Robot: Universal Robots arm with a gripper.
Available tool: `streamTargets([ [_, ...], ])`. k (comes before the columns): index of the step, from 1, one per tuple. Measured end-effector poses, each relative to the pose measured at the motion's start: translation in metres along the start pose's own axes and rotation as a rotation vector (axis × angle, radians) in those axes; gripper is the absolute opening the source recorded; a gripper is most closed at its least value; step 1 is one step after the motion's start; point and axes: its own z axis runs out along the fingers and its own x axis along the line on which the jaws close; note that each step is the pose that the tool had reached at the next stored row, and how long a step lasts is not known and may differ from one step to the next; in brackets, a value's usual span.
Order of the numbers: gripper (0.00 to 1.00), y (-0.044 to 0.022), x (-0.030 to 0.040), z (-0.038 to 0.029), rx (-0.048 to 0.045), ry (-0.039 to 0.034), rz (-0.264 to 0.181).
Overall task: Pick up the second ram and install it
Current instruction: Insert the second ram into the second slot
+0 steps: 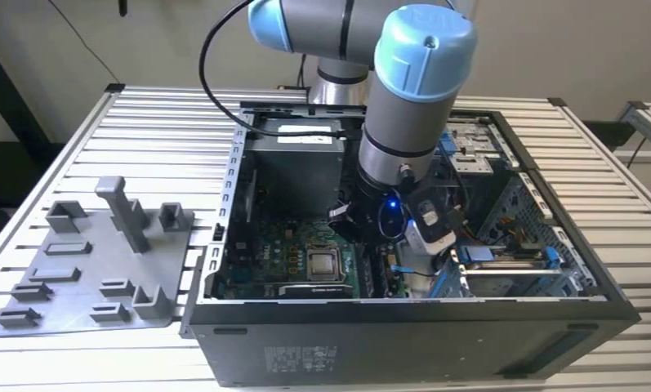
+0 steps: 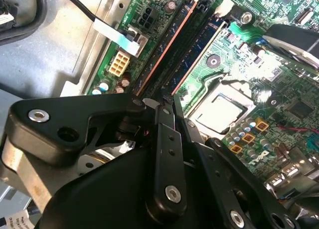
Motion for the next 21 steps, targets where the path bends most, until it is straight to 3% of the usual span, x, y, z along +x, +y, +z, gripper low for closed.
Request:
streamTargets([
  [4, 0.14, 0.0000, 0.0000, 0.0001, 0.0001, 0.0000, 0.000],
  [10, 0.28, 0.0000, 0.0000, 0.0001, 0.0000, 0.0000, 0.000],
  [12, 0.28, 0.0002, 0.0000, -0.0046, -0.0003, 0.0002, 0.000],
  [17, 0.28, 0.0011, -0.0001, -0.0252, 0.0001, 0.0006, 0.001],
  [21, 0.26, 0.0011, -0.0001, -0.0256, -0.0003, 0.0005, 0.001],
])
